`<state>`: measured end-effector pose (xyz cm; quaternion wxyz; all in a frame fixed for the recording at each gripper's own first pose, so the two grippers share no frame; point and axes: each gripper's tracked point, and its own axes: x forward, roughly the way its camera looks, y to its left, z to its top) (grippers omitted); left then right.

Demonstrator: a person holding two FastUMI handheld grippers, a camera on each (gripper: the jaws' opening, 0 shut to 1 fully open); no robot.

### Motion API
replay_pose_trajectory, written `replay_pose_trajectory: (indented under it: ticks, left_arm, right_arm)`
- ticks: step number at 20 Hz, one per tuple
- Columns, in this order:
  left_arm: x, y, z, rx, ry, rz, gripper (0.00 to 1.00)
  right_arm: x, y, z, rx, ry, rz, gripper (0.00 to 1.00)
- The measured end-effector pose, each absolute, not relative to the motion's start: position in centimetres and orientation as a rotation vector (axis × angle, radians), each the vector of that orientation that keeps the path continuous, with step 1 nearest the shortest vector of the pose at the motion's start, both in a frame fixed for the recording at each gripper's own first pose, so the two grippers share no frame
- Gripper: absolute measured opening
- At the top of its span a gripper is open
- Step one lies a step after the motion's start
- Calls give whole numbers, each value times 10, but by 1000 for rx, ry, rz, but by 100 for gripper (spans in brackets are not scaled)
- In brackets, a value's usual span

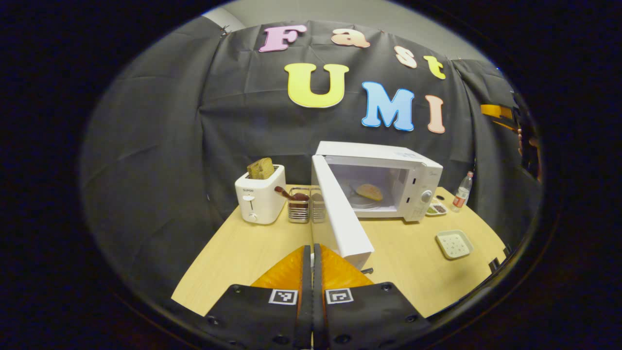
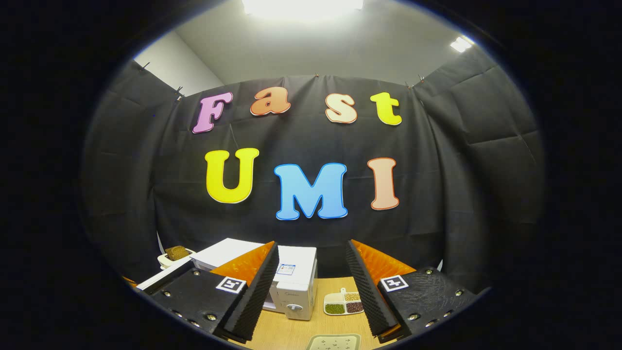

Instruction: Open the microwave oven with the left hand, put the food in, and close the microwave oven.

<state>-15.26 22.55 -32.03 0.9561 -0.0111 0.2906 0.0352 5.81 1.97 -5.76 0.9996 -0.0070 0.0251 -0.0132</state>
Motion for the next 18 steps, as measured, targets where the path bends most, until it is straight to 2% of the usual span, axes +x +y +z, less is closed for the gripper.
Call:
replay_pose_trajectory:
  ticks: [18]
  left_arm:
    - [-91, 83, -328, -39, 588, -278, 7]
  right_arm:
    - [41, -38, -59, -26, 54, -160, 85]
